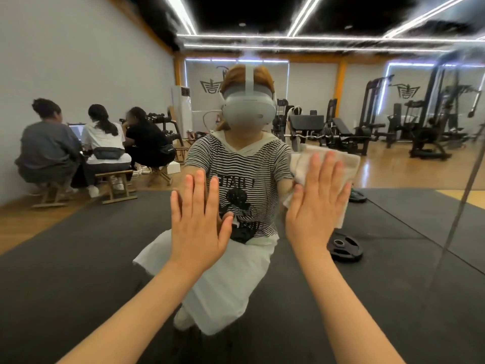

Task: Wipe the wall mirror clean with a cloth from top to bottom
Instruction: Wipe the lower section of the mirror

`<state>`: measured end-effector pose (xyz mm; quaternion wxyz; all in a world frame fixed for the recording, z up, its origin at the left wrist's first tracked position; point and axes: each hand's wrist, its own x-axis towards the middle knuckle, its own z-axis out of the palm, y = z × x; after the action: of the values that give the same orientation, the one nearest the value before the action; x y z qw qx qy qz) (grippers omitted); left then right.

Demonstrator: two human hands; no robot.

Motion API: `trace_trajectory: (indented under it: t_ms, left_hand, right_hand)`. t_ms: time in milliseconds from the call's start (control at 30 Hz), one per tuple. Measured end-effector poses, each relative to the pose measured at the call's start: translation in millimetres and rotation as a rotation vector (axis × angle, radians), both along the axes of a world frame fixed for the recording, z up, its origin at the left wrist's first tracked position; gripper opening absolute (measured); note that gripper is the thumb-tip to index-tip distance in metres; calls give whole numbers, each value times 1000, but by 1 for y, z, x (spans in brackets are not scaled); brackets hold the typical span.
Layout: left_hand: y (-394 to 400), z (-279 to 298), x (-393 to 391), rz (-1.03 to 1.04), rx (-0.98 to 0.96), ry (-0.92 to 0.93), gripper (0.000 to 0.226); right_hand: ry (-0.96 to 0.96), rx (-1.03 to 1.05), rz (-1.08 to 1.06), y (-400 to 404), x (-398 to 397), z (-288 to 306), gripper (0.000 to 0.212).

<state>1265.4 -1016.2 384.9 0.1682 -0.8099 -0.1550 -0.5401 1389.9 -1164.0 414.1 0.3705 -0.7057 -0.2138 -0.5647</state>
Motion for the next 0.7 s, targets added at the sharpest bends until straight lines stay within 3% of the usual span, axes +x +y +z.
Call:
trace_trajectory:
  t_ms: [100,267,433,700]
  left_hand:
    - [-1,1,0,-7,2,-11,77]
    - [-1,4,-6,-22,11,25,75]
    - [10,8,-36,38,90,151,69]
    - [43,-16,-82,173,2,167,73]
  right_hand:
    - [95,153,10,36,-25,5,58]
    - [-44,-127,35,65,-45,-10,54]
    - [-94,-189,29,56,-39,-14,52]
    - [-91,-184,67,54,-41,-16,54]
